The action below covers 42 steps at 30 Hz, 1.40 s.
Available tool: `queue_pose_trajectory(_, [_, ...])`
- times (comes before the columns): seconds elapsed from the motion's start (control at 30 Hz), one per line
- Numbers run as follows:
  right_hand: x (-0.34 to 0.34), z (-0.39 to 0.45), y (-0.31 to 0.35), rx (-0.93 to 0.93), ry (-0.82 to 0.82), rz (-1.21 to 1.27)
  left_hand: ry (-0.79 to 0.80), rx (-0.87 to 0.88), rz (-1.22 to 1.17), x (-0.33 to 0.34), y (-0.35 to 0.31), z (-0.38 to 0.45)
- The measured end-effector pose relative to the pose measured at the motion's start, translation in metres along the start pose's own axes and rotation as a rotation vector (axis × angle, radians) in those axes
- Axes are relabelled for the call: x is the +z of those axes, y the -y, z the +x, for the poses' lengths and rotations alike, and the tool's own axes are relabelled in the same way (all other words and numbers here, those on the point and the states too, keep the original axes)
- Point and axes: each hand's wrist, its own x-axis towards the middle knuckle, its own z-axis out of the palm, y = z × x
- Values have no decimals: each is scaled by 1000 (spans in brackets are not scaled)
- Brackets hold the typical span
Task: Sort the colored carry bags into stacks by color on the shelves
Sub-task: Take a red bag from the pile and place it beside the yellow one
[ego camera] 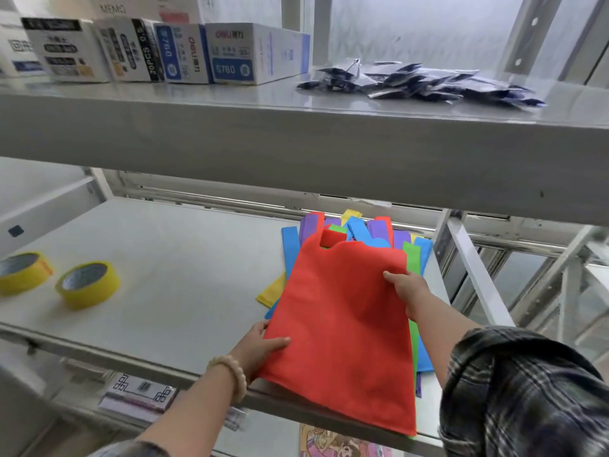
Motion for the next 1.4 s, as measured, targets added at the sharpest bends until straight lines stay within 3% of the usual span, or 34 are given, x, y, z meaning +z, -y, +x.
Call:
queue_pose_trajectory(0.07, [-4, 4, 0, 1, -50, -57, 42, 120, 274, 2, -3, 0])
queue_pose_trajectory(0.2, [-21, 9, 7, -31, -181, -112, -74, 397, 929, 15, -7, 0])
queue_pose_trajectory(0.3, [-34, 12, 11, -24, -218, -71, -84, 514, 1154, 27, -8, -4])
queue_pose_trajectory(0.37, [-40, 13, 10, -7, -223, -46, -51, 529, 1064, 35, -8, -5])
queue_pose_trajectory(0.57, [-36, 9, 7, 41, -118, 53, 49, -35, 238, 40, -8, 11])
queue_pose_trajectory(0.67, [-34, 8, 6, 67, -25, 77, 108, -139, 189, 35, 3, 21])
queue_pose_trajectory(0.8, [-33, 12, 5, 20, 10, 40, 18, -126, 251, 27, -1, 20])
queue_pose_trajectory(1.03, [-30, -3, 34, -91, 2, 54, 88, -56, 22, 23, -22, 0])
queue_pose_trajectory(1.23, [-38, -23, 71, -184, 2, 134, 80, 17, -37, 17, -42, -14])
queue_pose_trajectory(1.4, [-46, -53, 88, -213, 67, 166, 187, 19, -25, 13, -51, -43])
